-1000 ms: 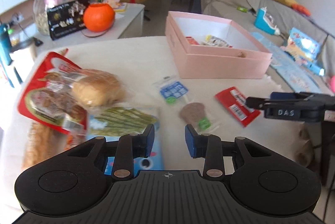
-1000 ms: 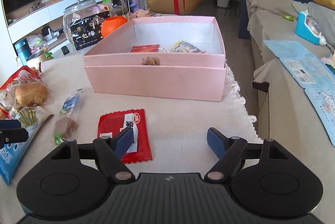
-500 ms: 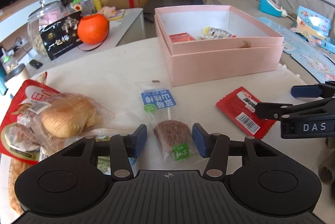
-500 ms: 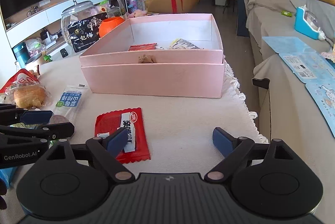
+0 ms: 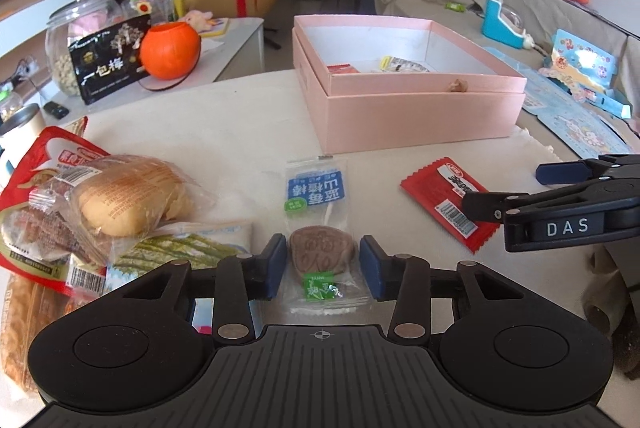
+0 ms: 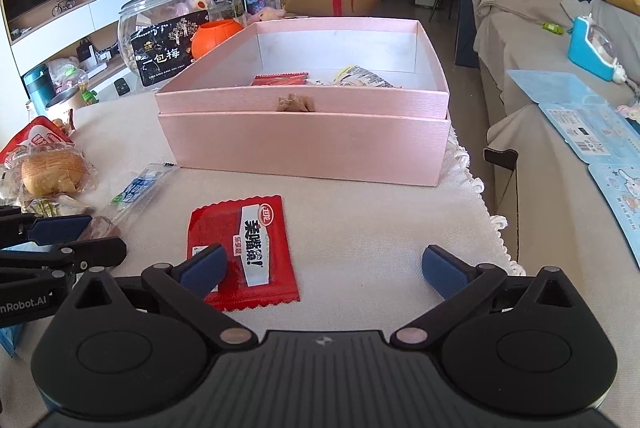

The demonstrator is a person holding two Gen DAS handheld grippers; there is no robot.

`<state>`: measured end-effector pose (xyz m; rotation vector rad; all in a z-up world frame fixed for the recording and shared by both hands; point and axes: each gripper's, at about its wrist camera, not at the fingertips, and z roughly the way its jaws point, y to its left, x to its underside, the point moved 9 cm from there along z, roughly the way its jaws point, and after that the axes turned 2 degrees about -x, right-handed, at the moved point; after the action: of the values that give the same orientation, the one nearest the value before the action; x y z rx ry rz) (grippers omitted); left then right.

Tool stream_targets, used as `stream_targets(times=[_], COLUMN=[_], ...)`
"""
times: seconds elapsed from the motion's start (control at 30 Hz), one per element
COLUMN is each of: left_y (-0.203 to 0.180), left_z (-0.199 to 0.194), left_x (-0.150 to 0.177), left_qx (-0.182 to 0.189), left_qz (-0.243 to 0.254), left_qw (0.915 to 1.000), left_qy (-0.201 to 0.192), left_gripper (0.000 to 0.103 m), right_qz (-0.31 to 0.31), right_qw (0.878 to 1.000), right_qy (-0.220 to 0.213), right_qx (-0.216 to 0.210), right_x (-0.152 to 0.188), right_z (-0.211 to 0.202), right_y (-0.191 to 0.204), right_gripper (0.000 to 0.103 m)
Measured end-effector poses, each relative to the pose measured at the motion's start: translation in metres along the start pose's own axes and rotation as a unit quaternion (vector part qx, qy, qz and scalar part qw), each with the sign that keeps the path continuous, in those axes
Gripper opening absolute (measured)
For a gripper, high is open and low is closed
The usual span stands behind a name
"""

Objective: Organize snacks
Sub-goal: 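Grasp the clear cookie packet with the left gripper while the right approaches a red packet, then grasp the red spicy-strip packet with the right gripper while the left lifts the cookie packet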

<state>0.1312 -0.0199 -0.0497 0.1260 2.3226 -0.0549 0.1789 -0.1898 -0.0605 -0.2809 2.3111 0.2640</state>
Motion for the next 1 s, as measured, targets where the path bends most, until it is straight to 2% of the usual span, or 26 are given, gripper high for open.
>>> stream_targets(times=[0.1, 0.33, 0.47, 0.67, 0.83, 1.0], left_y=[-0.003, -0.016, -0.011, -0.015, -0.012, -0.013], left_z=[-0.01, -0.032, -0.034, -0.036, -0.036, -0.037], left_x=[0.008, 0.029, 0.032, 0.036, 0.037, 0.039], left_qx=[0.021, 0.045, 0.061, 0.057, 0.066, 0.065], left_qz=[0.0, 0.019, -0.015, 0.007, -0.006, -0.006], left_qw=[0.9998, 0.9988, 0.9979, 0.9977, 0.997, 0.9969], left_qy=[0.003, 0.007, -0.012, -0.035, -0.041, -0.043], left_gripper=[0.045, 0.046, 0.047, 0.047, 0.047, 0.047], right_qz=[-0.004, -0.028, -0.027, -0.002, -0.002, -0.011], right_qw=[1.0, 0.999, 0.999, 1.0, 1.0, 0.999], right_qy=[0.004, 0.016, 0.012, -0.005, 0.005, 0.017], right_qx=[-0.007, -0.031, -0.028, -0.017, -0.009, -0.046], right_x=[0.001, 0.006, 0.007, 0.006, 0.005, -0.005], right_z=[-0.001, -0.006, -0.008, -0.015, -0.014, -0.004], right_y=[0.001, 0.006, 0.007, -0.002, 0.003, 0.033], right_gripper=[0.103, 0.103, 0.103, 0.101, 0.092, 0.089])
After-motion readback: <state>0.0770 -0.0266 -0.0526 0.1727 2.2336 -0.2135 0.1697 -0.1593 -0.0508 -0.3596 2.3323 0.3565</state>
